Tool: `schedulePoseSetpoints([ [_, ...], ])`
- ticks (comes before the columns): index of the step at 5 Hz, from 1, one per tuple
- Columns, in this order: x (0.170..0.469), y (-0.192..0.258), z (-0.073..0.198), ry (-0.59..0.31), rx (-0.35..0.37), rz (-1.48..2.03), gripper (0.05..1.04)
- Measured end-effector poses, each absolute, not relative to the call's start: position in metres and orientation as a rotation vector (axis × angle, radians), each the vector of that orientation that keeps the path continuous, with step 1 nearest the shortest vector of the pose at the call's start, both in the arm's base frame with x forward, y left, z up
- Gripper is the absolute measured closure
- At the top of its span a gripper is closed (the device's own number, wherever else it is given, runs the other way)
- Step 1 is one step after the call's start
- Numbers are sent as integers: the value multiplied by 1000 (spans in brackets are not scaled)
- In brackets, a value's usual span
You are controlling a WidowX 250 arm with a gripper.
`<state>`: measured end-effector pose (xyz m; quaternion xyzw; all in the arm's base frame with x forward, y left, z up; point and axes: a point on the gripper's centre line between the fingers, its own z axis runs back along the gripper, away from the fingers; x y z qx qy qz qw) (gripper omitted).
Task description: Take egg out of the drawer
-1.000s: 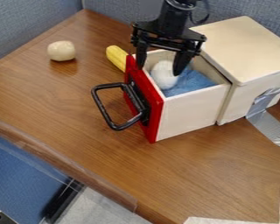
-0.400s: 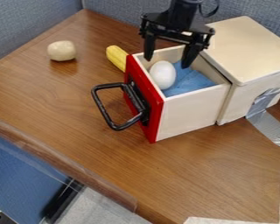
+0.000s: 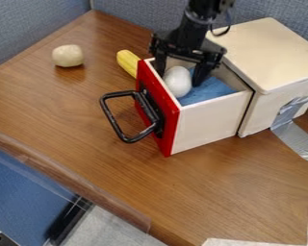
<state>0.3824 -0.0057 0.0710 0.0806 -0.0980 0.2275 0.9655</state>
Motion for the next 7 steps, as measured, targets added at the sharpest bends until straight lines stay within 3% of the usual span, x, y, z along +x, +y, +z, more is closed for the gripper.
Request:
schedulePoseSetpoints([
  [1,382,0,66,-189,163,497,274],
  [3,379,-2,68,-181,131,497,275],
  [5,373,8,128,-240,-33,517,275],
  [7,386,59,166,-363,22,655,275],
])
